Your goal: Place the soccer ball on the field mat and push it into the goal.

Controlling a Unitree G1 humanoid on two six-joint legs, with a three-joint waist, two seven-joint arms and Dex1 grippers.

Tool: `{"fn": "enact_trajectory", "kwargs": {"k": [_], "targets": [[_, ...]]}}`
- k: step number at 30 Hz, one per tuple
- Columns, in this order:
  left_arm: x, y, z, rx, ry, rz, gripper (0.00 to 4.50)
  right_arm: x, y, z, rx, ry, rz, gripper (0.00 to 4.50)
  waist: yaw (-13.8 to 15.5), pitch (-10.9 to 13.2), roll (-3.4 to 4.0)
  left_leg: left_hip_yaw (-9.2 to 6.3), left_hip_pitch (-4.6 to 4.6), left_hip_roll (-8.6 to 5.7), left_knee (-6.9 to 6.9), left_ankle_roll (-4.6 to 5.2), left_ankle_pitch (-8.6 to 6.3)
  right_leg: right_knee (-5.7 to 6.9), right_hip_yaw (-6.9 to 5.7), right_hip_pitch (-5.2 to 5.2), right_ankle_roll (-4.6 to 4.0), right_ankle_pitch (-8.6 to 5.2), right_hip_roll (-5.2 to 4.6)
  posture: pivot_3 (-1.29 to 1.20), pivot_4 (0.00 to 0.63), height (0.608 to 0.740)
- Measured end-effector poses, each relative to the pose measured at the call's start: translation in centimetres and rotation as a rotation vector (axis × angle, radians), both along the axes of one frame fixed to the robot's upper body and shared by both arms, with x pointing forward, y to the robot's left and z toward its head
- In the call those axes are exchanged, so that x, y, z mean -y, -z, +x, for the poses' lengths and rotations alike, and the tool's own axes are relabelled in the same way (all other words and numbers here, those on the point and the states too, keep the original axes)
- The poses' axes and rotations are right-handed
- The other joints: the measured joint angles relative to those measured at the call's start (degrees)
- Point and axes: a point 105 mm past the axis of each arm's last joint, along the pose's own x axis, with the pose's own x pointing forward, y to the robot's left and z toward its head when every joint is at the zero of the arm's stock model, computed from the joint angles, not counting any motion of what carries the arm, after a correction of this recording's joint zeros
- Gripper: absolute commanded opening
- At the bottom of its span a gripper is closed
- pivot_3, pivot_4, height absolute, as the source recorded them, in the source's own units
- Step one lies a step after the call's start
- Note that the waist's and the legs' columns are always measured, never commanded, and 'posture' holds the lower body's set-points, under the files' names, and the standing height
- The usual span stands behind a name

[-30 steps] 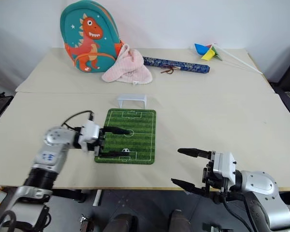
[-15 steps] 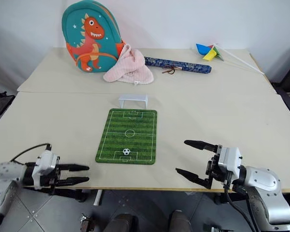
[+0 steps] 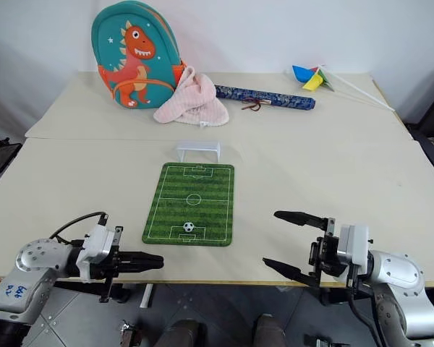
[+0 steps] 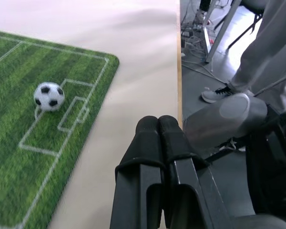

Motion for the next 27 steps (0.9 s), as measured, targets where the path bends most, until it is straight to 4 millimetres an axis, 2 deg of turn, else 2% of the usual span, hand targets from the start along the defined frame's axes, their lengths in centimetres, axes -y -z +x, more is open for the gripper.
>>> {"fn": "enact_trajectory", "kwargs": {"k": [3,7,16,18,20,24,27], "targets": [[1.5,0.3,0.7,-0.004,0.019,-0.021,0.08,0.3,0.5,-0.6,-0.009,-0.018,-0.009,4.50,0.3,0.0,0.00,0.00,-0.01,-0.03,0.03,0.01,0.00,0.02,0.00,0.01,0.01,0.01,0.00,0.00,0.150,0.740],[2.9,0.3,2.0,0.004,0.013,-0.046,0.08,1.7,1.3,-0.9,-0.047,0.004,-0.033,4.50,0.3,0.0,0.00,0.03,0.01,-0.02,0.03,0.00,0.00,0.02,0.01,0.01,0.02,0.01,0.02,0.00,0.150,0.740],[3.7,2.0,5.9,0.012,-0.074,0.018,0.08,2.4,2.1,-1.0,-0.099,0.055,-0.026,4.50,0.3,0.0,0.01,0.21,0.02,-0.03,0.12,0.00,0.01,0.06,0.03,0.01,0.04,0.02,0.04,0.00,0.150,0.740],[4.2,1.7,7.0,0.036,-0.088,0.012,0.08,2.6,1.9,-0.6,-0.090,0.100,-0.006,4.50,0.6,0.0,0.01,0.30,0.01,-0.06,0.20,0.00,0.01,0.07,-0.03,0.06,0.05,0.02,0.03,0.00,0.150,0.740],[5.1,1.2,8.8,0.058,-0.122,-0.022,0.08,3.0,1.8,0.3,-0.057,0.223,0.054,4.50,0.7,0.0,0.00,0.34,-0.10,-0.07,0.35,0.00,0.01,0.14,-0.11,0.03,0.05,0.02,0.03,0.00,0.150,0.740],[6.4,0.0,10.5,0.092,-0.158,-0.083,0.08,3.4,2.0,1.4,-0.027,0.393,0.106,4.50,0.2,0.0,0.00,0.48,-0.12,-0.06,0.34,0.00,0.01,0.36,-0.03,-0.05,0.06,0.03,0.04,0.00,0.150,0.740],[6.0,-1.1,11.3,0.151,-0.206,-0.121,0.08,3.7,2.2,1.8,0.002,0.465,0.091,4.50,-0.3,0.0,0.01,0.53,-0.09,-0.03,0.28,0.00,0.01,0.35,0.00,-0.08,0.06,0.03,0.06,0.00,0.150,0.740]]}}
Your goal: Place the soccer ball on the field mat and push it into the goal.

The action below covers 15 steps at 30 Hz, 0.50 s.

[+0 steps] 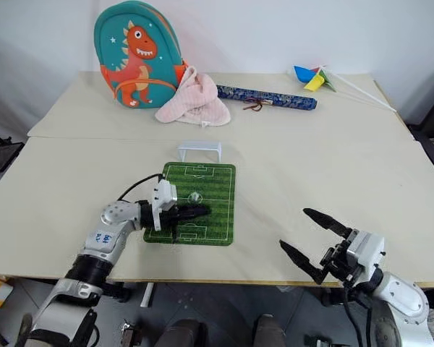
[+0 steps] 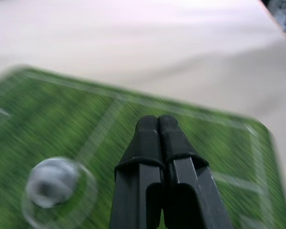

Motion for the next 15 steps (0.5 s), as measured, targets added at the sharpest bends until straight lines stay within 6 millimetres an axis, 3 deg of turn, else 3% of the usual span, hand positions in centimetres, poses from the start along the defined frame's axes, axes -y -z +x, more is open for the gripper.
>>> {"fn": "enact_trajectory", "kwargs": {"k": [3,7,12,15], "targets": [[-1.2,-0.1,-0.7,-0.002,0.008,-0.015,0.08,0.1,0.2,0.1,0.008,0.041,-0.012,4.50,-0.5,0.0,0.00,0.00,0.00,0.00,-0.01,0.00,0.00,0.01,0.01,0.00,0.00,0.00,0.00,0.00,0.150,0.740],[-3.4,0.4,-4.7,-0.078,0.128,0.005,0.08,0.1,0.5,0.0,0.005,0.045,-0.023,4.50,-1.1,0.0,0.00,-0.19,0.10,0.10,-0.19,0.00,0.00,-0.01,0.15,-0.02,-0.01,0.00,0.01,0.00,0.150,0.740],[-10.4,-1.4,-6.2,-0.062,-0.049,0.045,0.08,0.2,0.7,0.1,-0.002,0.016,-0.034,4.50,-0.9,0.0,0.02,-0.32,0.34,0.06,-0.27,0.00,0.00,-0.18,0.23,0.11,-0.06,-0.03,-0.05,0.00,0.150,0.740],[-13.4,-1.4,-7.0,-0.077,-0.168,0.040,0.08,0.2,0.3,0.4,0.012,-0.007,-0.026,4.50,-0.7,0.0,0.02,-0.30,0.48,0.04,-0.39,0.04,-0.02,-0.22,0.28,0.20,-0.06,-0.03,-0.10,0.00,0.150,0.740]]}}
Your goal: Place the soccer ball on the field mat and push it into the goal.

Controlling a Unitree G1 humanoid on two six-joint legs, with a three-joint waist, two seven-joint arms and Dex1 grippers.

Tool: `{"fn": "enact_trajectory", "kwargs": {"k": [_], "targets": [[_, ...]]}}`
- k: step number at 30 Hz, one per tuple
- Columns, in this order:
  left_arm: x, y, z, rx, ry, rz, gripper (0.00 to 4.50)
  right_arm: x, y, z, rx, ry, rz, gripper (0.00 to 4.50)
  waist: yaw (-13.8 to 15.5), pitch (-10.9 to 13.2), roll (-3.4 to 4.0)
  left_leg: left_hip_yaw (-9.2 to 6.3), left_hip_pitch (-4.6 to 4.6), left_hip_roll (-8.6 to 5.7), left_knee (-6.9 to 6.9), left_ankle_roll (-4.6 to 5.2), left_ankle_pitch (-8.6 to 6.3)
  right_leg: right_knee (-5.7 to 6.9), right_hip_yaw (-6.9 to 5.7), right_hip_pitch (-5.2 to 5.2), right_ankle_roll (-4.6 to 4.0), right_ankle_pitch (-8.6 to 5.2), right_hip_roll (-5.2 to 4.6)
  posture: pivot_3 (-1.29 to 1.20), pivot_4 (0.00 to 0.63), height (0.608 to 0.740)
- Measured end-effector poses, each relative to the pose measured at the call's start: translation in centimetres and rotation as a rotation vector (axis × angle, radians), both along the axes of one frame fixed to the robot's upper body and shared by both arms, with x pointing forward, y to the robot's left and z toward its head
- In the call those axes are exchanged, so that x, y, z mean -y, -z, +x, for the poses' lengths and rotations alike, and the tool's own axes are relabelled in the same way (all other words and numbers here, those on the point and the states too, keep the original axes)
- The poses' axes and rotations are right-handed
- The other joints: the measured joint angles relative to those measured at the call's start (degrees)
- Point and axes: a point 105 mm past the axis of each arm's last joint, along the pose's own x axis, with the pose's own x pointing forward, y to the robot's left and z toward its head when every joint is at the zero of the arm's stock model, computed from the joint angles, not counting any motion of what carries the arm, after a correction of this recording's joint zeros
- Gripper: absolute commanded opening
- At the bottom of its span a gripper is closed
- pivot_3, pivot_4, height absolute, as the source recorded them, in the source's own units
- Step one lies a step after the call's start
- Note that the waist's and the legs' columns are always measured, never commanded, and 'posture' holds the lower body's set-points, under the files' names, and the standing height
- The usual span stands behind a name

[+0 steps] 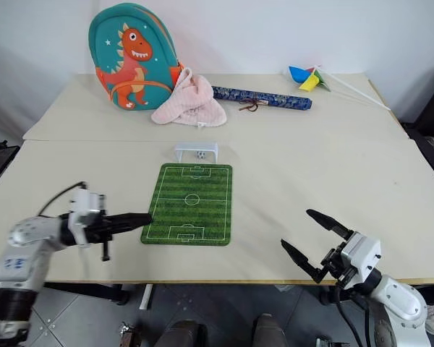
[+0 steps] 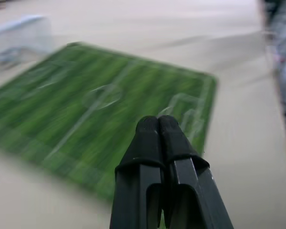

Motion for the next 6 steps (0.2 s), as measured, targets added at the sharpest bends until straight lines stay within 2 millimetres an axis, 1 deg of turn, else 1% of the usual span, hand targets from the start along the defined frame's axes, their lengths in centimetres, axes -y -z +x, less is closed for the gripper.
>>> {"fn": "enact_trajectory", "kwargs": {"k": [3,6], "targets": [[-3.2,1.5,-1.3,-0.027,-0.147,0.017,0.08,0.2,-0.2,0.5,0.006,-0.026,-0.003,4.50,-0.1,0.0,0.00,0.03,0.01,0.04,-0.09,0.00,0.00,-0.08,0.01,-0.03,-0.01,0.00,0.04,0.00,0.150,0.740],[-5.5,2.1,-1.5,-0.019,-0.279,0.036,0.08,0.3,-0.3,0.9,0.008,-0.039,-0.010,4.50,-0.1,0.0,-0.01,0.05,0.03,0.05,-0.08,-0.01,0.00,-0.07,-0.01,-0.02,-0.02,-0.01,0.05,0.00,0.150,0.740]]}}
